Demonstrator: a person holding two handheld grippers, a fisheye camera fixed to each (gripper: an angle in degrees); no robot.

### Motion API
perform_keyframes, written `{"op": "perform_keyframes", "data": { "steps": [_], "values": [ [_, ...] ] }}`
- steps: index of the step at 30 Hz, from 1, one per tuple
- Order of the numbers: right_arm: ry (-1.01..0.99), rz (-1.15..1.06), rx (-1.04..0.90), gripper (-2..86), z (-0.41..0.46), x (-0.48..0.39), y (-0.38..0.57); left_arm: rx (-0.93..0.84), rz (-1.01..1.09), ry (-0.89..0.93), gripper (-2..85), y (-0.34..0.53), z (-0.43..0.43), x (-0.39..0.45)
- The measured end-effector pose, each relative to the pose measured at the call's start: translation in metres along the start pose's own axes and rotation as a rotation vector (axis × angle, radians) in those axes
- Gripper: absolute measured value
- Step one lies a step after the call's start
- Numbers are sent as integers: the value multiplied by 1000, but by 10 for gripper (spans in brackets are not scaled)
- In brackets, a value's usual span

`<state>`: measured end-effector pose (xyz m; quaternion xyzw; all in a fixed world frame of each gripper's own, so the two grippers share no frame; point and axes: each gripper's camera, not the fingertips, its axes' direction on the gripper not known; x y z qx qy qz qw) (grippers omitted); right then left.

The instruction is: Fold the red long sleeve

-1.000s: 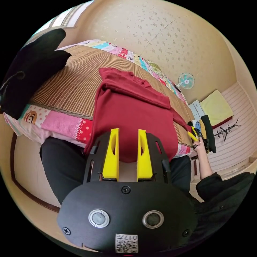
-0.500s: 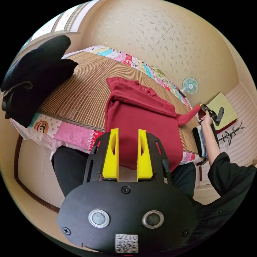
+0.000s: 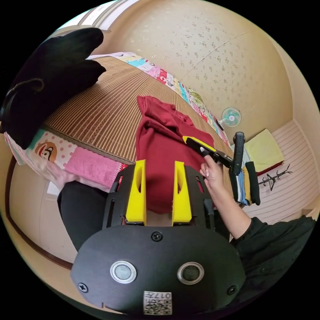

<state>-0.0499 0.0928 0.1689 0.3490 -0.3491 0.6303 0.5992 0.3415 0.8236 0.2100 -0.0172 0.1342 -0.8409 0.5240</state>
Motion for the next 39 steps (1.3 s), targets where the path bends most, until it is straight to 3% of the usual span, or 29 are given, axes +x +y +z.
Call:
{"op": "perform_keyframes", "data": {
  "steps": [8, 12, 18, 22, 27, 30, 33, 35, 39],
  "values": [
    [-22, 272, 29, 74, -39, 117, 55, 38, -13, -101, 141, -165, 80, -12],
    [55, 294, -13, 74, -34, 128, 87, -120, -7, -154, 81, -204, 158, -24],
    [160, 288, -136, 58, -2, 138, 135, 94, -8, -95, 39, -163, 94, -29],
    [131, 320, -111, 49, 3, 143, 145, 1, -32, -134, 70, -139, 95, -47],
    [156, 366, -54, 67, -15, 121, 153, 50, 32, -95, 124, -53, 64, -2],
    [128, 327, -70, 75, -23, 89, 167, -79, 127, -115, 122, -8, 85, 43],
    [159, 290, -154, 78, -8, 65, 183, -159, 165, -256, 109, 13, 130, 68],
    [203, 292, -125, 78, 0, 59, 188, -131, 166, -361, 89, 7, 145, 79],
    [203, 358, -195, 77, 13, 73, 165, -239, 168, -452, 81, -49, 203, 102]
  ]
}}
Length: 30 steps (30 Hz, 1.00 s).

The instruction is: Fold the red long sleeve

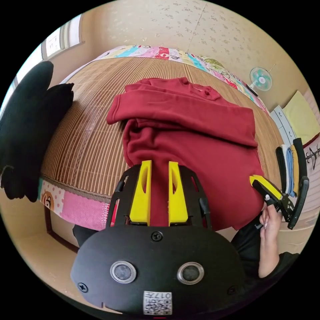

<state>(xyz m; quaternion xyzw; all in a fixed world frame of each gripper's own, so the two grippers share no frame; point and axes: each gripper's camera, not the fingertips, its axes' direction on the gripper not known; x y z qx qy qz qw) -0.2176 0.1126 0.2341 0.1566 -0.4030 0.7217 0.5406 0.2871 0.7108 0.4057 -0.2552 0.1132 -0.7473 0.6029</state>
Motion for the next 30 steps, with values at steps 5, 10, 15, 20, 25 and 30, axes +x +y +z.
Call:
{"op": "perform_keyframes", "data": {
  "steps": [5, 10, 15, 20, 25, 30],
  "values": [
    [-9, 46, -75, 76, 20, 14, -62, -81, 10, -66, 80, -73, 32, 26],
    [57, 20, 17, 74, 36, 18, -96, 100, 37, -66, 78, -114, 68, 37],
    [60, 71, 51, 71, 45, 35, -129, 134, 15, -20, 77, -159, 95, 33],
    [100, 67, 55, 69, 45, 41, -150, 163, 49, 42, 79, -137, 87, 18],
    [134, 54, 65, 68, 35, 40, -149, 399, 63, -18, 80, 33, -1, -10],
    [121, 57, 71, 68, 21, 49, -149, 304, -135, -10, 120, 126, -22, -88]
  ]
}}
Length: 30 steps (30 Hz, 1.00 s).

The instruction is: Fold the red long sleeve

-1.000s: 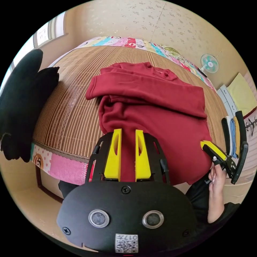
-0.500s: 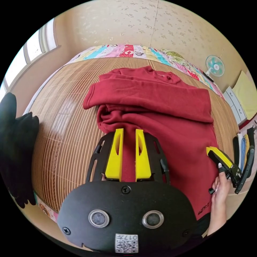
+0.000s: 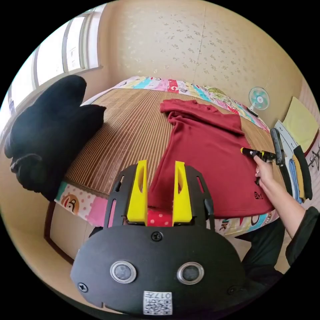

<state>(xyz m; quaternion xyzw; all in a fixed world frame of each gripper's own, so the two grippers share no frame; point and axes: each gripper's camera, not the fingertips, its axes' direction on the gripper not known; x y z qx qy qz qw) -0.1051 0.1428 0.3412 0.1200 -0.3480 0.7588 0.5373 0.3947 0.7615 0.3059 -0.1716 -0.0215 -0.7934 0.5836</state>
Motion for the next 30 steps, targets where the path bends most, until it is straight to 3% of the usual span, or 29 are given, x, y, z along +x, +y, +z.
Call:
{"op": "perform_keyframes", "data": {
  "steps": [4, 9, 14, 17, 21, 23, 30],
  "values": [
    [-42, -2, -10, 68, -16, 15, -4, -203, -42, 105, 116, 9, 19, -38],
    [-132, -44, 0, 70, -69, 49, 24, -285, -28, 194, 60, 9, 7, -42],
    [-235, 42, 90, 91, -162, 137, 125, -222, -27, 275, 52, 26, -43, -48],
    [-330, 124, 11, 103, -176, 190, 178, -195, -42, 350, 52, 34, -64, -55],
    [-450, 211, -38, 116, -175, 235, 212, -213, -22, 325, 52, 31, -76, -54],
    [-621, 286, -18, 116, -173, 255, 215, -220, -26, 312, 52, 29, -78, -51],
    [-760, 386, -146, 54, -173, 261, 205, -259, -52, 196, 51, 26, -93, -37]
  ]
}}
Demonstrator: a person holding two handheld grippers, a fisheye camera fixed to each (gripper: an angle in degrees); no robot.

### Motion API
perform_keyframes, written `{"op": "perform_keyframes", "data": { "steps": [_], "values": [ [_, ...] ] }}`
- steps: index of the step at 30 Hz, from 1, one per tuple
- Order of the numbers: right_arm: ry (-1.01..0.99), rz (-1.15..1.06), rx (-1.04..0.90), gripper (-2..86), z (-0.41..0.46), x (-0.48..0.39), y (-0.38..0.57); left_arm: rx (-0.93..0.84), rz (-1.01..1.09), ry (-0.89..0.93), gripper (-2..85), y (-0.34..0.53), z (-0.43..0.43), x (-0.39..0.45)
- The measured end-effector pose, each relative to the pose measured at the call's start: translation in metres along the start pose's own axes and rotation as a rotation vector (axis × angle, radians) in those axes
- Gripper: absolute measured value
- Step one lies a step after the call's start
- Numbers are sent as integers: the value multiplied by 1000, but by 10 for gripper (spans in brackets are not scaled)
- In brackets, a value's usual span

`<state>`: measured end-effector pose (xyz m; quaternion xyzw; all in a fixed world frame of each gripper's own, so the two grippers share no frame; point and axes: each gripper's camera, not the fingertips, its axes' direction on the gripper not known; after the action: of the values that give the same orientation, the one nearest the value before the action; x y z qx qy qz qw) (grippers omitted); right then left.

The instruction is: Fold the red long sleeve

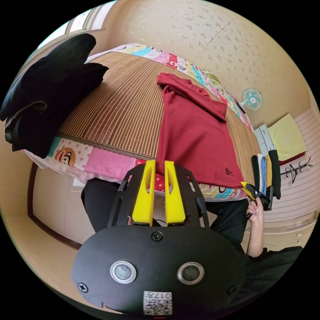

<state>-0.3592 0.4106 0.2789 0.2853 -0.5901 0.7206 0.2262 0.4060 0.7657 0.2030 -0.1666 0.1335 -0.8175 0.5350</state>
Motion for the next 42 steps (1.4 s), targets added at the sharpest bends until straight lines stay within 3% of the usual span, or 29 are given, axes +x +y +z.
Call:
{"op": "perform_keyframes", "data": {
  "steps": [4, 8, 13, 16, 19, 21, 25, 31, 34, 36, 42],
  "values": [
    [40, -27, -1, 36, -26, -6, -5, 4, -3, -3, 51, 2, -14, 0],
    [-132, -172, 99, 32, -83, -24, 1, 42, 58, 127, 50, 8, -44, -1],
    [-281, -341, 238, 30, -158, -47, 25, 223, 150, 588, 44, 30, -132, -27],
    [-418, -383, 330, 28, -205, -56, 43, 215, 192, 865, 43, 34, -170, -42],
    [-581, -366, 394, 26, -234, -64, 54, 195, 123, 988, 44, 34, -185, -51],
    [-545, -344, 411, 26, -240, -73, 55, 214, 32, 935, 44, 34, -184, -56],
    [-128, -273, 353, 29, -201, -91, 19, 256, -75, 727, 44, -2, -150, -38],
    [-56, -195, 392, 34, -125, -104, -102, 307, -222, 626, 45, -151, -62, 9],
    [64, -124, 300, 39, -69, -116, -179, 320, -301, 564, 45, -236, -6, 32],
    [192, -88, 282, 44, -32, -122, -215, 339, -303, 527, 36, -272, 20, 42],
    [230, -191, 293, 106, 45, -116, -229, 320, -129, 350, 94, -281, 40, 81]
  ]
}}
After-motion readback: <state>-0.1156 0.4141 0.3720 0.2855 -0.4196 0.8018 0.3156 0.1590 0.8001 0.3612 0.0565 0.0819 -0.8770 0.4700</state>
